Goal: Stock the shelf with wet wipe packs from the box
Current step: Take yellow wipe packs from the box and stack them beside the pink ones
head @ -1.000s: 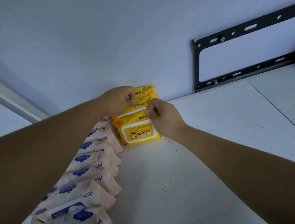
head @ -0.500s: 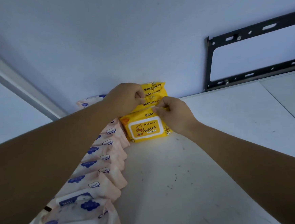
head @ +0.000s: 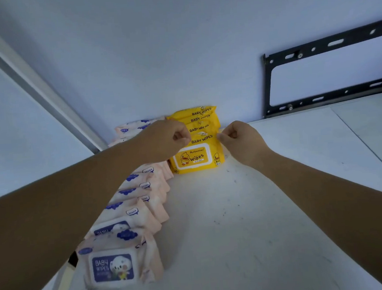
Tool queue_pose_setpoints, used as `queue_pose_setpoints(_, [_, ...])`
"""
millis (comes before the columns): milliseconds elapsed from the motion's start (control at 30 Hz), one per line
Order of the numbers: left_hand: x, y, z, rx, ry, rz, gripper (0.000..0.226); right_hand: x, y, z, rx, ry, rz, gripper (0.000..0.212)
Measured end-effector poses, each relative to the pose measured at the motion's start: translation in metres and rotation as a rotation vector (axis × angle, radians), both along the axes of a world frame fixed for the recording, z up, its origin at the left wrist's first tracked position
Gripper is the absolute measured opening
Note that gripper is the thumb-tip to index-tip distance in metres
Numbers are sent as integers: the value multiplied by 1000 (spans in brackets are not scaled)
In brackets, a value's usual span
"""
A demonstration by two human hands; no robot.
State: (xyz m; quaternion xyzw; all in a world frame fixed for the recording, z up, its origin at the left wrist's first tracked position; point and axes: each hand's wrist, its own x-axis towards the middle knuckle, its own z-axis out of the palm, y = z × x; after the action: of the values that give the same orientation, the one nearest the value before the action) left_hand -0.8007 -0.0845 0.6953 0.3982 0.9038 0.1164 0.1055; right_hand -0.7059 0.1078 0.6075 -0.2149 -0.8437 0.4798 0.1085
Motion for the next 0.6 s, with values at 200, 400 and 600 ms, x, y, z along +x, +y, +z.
queue_pose_setpoints(200, [40,-6,-6,72,-131,33,14,42,-2,-1,-195,127,-25,11])
queue_pose_setpoints(400, [95,-17,-11,211,-265,27,20,114,-15,6,-305,67,65,10])
queue_pose_setpoints(600, [169,-39,-21,273,-371,-118,13,229,-52,11,-219,10,-47,14])
